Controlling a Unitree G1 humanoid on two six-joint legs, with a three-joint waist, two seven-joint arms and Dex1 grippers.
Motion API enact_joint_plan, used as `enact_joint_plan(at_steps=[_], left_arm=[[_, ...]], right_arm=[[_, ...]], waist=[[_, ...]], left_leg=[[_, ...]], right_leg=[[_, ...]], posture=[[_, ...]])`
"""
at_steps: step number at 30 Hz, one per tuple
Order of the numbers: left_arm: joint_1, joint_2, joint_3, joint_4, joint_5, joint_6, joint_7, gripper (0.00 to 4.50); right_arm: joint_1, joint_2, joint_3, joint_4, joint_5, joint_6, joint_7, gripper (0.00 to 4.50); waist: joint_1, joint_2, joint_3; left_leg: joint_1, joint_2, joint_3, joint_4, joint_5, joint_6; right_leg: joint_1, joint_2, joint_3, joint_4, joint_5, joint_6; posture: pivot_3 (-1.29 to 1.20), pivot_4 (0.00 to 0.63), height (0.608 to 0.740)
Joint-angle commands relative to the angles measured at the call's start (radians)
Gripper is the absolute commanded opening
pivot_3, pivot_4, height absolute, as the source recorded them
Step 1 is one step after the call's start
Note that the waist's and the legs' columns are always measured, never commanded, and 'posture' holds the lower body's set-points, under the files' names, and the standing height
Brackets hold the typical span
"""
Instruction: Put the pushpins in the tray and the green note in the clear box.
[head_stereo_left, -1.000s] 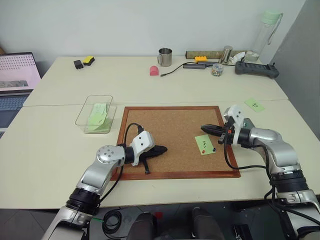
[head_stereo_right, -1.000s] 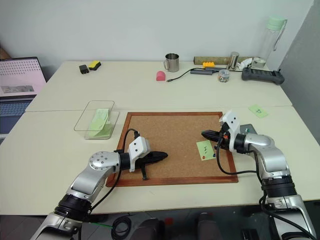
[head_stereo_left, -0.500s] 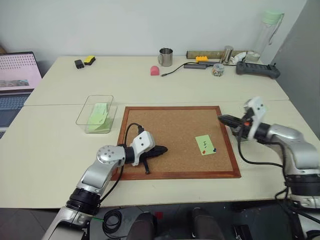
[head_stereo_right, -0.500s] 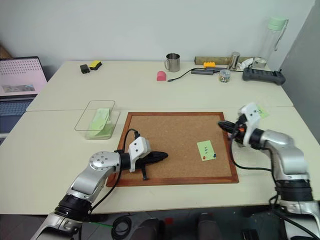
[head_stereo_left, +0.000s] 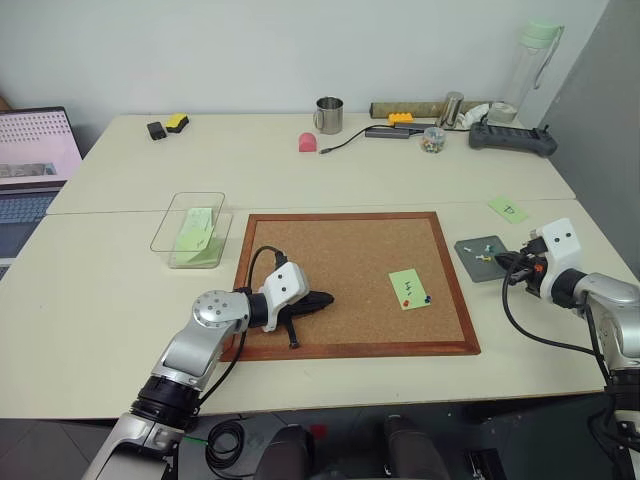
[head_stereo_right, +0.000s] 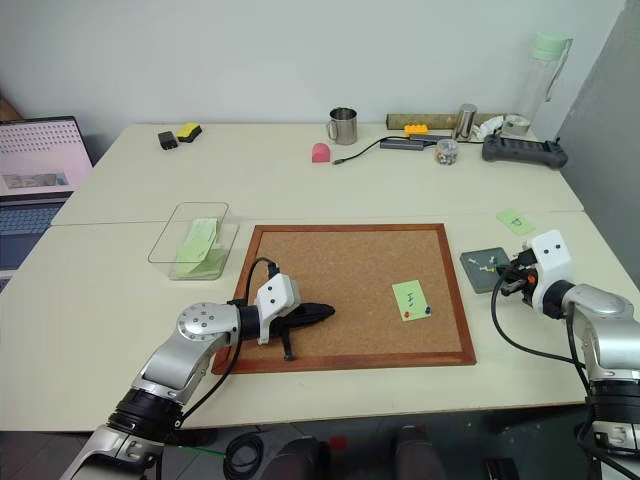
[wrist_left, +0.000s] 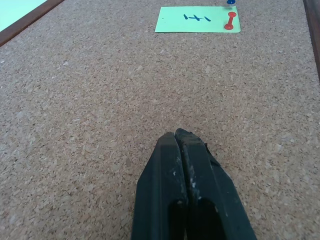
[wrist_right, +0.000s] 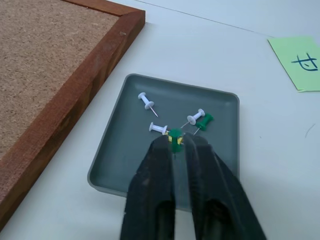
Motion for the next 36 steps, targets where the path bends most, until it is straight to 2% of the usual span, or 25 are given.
enact_joint_plan(at_steps=[1,6,12,16,22,34,36], left_arm=[[0.020,0.017,-0.021,0.027,0.032,0.020,-0.009,0.00],[0.023,0.016,-0.021,0.028,0.032,0.020,-0.007,0.00],[0.028,0.020,-0.020,0.024,0.034,0.018,-0.006,0.00],[0.027,0.024,-0.020,0.027,0.035,0.016,-0.008,0.00],[0.026,0.027,-0.021,0.028,0.036,0.016,-0.012,0.00],[0.029,0.032,-0.021,0.028,0.038,0.018,-0.011,0.00],[0.030,0.034,-0.022,0.025,0.039,0.018,-0.012,0.00]], right_arm=[[0.007,-0.019,-0.026,-0.045,0.021,0.004,0.016,1.48],[0.027,-0.047,-0.022,-0.110,0.040,-0.021,0.080,2.45],[0.150,-0.112,0.052,-0.383,0.115,-0.025,0.264,2.45],[0.164,-0.093,0.115,-0.437,0.100,-0.037,0.265,2.45],[0.143,-0.041,0.178,-0.400,0.078,-0.052,0.248,2.45],[0.108,0.001,0.227,-0.310,0.066,-0.087,0.258,2.45],[0.106,0.005,0.227,-0.304,0.068,-0.090,0.258,2.09]], waist=[[0.000,0.000,0.000],[0.000,0.000,0.000],[0.000,0.000,-0.001],[0.000,0.000,-0.001],[0.000,0.000,-0.001],[0.000,0.000,-0.001],[0.000,0.000,-0.001]], left_leg=[[0.000,0.000,0.000,0.000,0.000,0.000],[0.000,0.000,0.000,0.000,0.000,0.000],[0.000,0.000,-0.001,0.000,0.000,0.000],[0.000,0.001,-0.002,0.000,0.000,0.000],[0.000,0.001,-0.002,0.000,0.000,0.000],[0.001,0.001,-0.003,0.000,0.000,0.000],[0.000,0.001,-0.003,0.000,0.000,0.000]], right_leg=[[0.000,0.000,0.000,0.000,0.000,0.000],[0.000,0.000,0.000,0.000,0.000,0.000],[0.000,0.000,-0.001,0.000,0.000,0.000],[0.001,0.001,0.000,-0.001,0.000,0.000],[0.000,0.001,-0.001,-0.001,0.000,0.000],[0.000,0.001,0.000,-0.001,0.000,0.000],[0.000,0.001,-0.001,-0.001,0.000,0.000]], posture=[[0.00,0.150,0.740],[0.00,0.150,0.740],[0.00,0.150,0.740],[0.00,0.150,0.740],[0.00,0.150,0.740],[0.00,0.150,0.740],[0.00,0.150,0.740]])
